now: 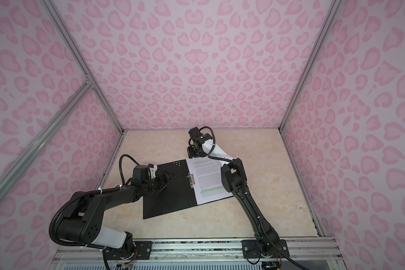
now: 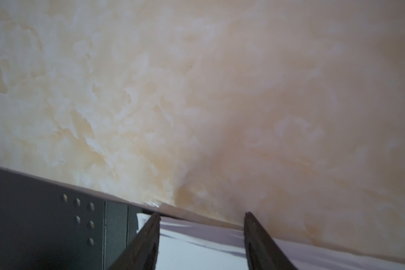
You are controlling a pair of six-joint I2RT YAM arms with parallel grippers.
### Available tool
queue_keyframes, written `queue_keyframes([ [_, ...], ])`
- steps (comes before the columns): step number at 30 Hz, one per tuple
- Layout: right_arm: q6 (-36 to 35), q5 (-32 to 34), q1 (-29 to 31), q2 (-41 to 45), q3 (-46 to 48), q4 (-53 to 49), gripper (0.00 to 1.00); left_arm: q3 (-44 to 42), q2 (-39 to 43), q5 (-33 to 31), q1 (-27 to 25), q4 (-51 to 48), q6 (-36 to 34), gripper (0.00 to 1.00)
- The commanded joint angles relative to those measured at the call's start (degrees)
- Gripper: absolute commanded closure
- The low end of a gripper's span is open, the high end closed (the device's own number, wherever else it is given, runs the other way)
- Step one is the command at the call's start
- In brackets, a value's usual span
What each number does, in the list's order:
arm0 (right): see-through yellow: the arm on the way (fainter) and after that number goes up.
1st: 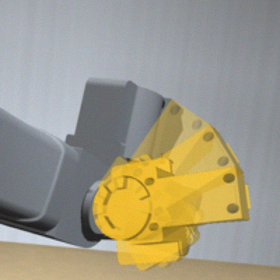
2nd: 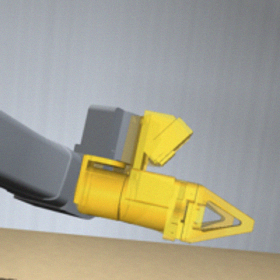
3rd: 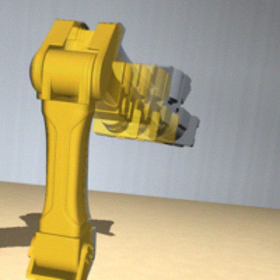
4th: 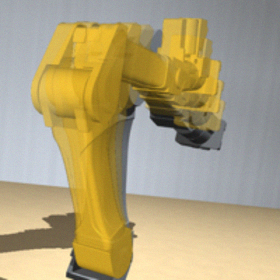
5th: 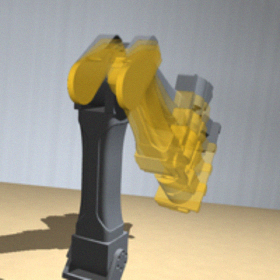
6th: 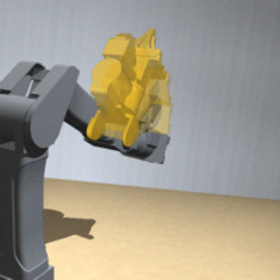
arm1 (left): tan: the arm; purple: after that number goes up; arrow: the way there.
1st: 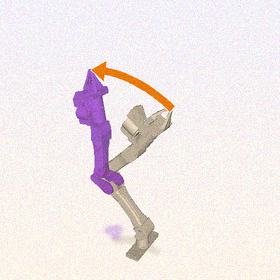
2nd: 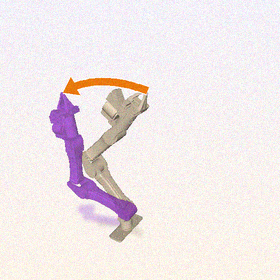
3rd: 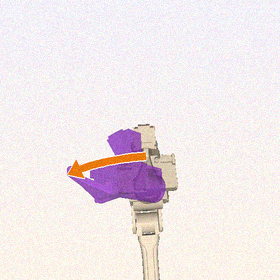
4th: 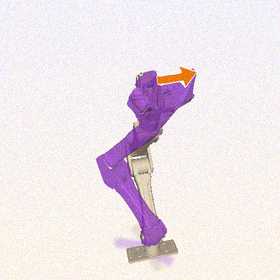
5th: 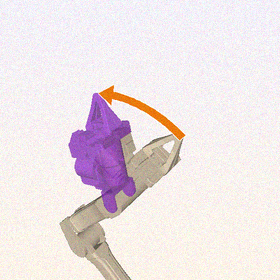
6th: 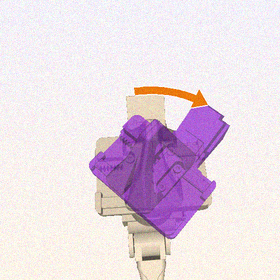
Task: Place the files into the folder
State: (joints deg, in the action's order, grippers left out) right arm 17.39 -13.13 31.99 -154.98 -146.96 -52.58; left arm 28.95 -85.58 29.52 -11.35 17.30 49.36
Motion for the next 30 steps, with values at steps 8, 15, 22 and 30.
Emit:
queue_keyframes([
  [8,4.29,5.74,-3.2,12.97,14.52,6.38,0.29,-0.25,-0.03,-1.13,0.02,-4.11,-0.03,0.05],
  [15,8.13,5.84,-8.71,40.86,56.78,24.88,0.16,-0.4,0.72,-1.13,0.06,-4.31,-0.03,0.05],
  [22,13.54,-2.97,-15.92,58.54,88.08,38.41,0.13,-0.64,0.78,-0.82,0.02,-4.01,0.27,0.05],
  [30,19.41,-6.39,-16.07,64.84,103.01,47.44,0.11,-0.65,0.84,-1.12,0.02,-4.1,0.18,0.05],
])
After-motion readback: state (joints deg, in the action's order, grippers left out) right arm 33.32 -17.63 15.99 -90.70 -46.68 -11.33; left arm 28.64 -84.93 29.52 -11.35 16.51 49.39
